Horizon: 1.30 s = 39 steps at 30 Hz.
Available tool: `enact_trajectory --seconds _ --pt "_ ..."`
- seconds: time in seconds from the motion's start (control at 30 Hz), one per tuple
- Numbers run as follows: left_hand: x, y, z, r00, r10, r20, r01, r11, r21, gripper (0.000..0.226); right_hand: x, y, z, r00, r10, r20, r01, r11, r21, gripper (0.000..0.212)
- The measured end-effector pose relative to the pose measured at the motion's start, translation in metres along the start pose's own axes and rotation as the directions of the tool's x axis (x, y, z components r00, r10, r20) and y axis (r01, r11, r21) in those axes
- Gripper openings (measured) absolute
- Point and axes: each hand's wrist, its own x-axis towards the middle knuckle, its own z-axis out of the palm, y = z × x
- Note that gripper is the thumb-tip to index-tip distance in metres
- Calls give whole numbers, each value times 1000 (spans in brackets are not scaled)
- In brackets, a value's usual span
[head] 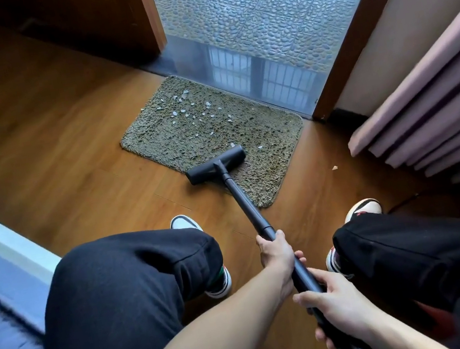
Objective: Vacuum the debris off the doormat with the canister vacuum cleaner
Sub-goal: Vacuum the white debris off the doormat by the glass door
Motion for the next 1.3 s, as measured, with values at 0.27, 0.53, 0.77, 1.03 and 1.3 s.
enact_trajectory --seconds 0.27,0.53,0.77,1.03,1.3 --pt "35 45 -7 1000 17 -6 -18 997 -69 26 39 -39 14 999 -52 9 52 999 -15 19" --pt "40 59 -12 1000 28 -15 -28 999 -19 28 45 -49 19 999 -40 4 40 999 -12 23" --pt "2 25 -3 999 -30 22 30 1000 9 20 8 -23 -1 1000 -18 20 19 999 -48 18" --pt "-21 -17 17 995 -43 86 33 992 119 35 -29 9 -19 1000 4 -31 -3 999 45 32" --pt "-4 -5 42 990 -44 136 25 990 142 44 -7 8 -31 997 -18 -69 27 991 130 24"
